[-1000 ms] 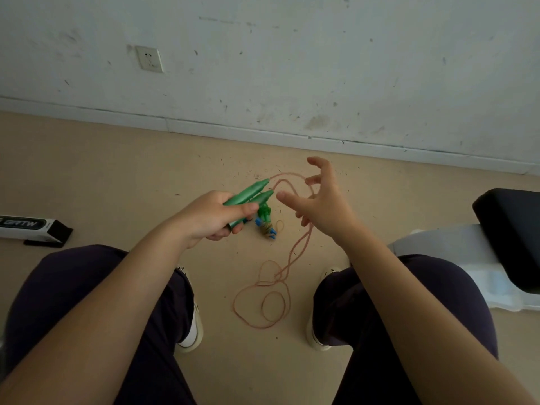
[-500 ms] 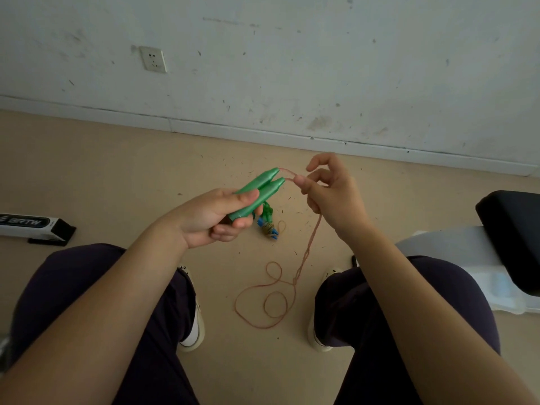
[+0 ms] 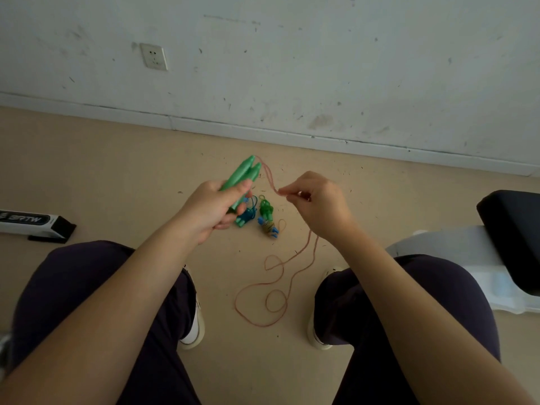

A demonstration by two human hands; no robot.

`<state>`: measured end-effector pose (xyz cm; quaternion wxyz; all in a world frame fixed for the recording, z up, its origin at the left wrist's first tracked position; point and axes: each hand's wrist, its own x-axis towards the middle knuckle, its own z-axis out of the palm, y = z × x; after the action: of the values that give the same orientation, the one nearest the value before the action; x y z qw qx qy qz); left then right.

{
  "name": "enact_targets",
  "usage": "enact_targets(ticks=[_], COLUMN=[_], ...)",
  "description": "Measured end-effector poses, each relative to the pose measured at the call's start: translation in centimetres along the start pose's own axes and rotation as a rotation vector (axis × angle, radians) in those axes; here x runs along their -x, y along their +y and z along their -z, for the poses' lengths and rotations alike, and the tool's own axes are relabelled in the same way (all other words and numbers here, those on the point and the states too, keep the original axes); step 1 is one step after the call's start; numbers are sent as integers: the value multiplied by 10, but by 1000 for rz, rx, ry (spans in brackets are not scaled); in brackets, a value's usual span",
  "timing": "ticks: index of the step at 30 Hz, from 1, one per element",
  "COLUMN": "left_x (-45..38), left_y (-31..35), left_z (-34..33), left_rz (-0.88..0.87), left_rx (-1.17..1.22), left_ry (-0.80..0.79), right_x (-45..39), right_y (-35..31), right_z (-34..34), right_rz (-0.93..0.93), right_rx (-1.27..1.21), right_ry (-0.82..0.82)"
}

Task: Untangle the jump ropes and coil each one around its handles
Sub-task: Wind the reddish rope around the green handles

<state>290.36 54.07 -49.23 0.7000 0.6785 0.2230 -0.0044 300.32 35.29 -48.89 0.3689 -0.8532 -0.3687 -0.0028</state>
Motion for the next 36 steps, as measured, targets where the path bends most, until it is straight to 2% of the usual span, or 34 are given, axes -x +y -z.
enact_targets(ticks=[3, 7, 11, 15, 19, 26, 31, 36], left_x=[0, 5, 8, 9, 9, 18, 20, 15], left_y=[-3, -2, -3, -1, -1, 5, 4, 3], left_z=[-3, -5, -11, -12, -12, -17, -21, -15], left_rz=[36, 96, 112, 92, 83, 58, 39, 52], left_rx=[-271, -542, -675, -691, -677, -619, -600, -435], left_ry=[-36, -212, -323, -339, -393, -446, -446, -418], right_x=[2, 5, 6, 9, 5, 4, 6, 4], right_y=[-4, -12, -20, -23, -18, -8, -11, -9], right_z=[-4, -7, -3, -3, 0, 10, 3, 7], right_rz=[75, 166, 60, 3, -1, -196, -229, -256], right_rx=[6, 24, -85, -211, -192, -315, -412, -550], right_ry=[-129, -278, -344, -360, -326, -391, -434, -386])
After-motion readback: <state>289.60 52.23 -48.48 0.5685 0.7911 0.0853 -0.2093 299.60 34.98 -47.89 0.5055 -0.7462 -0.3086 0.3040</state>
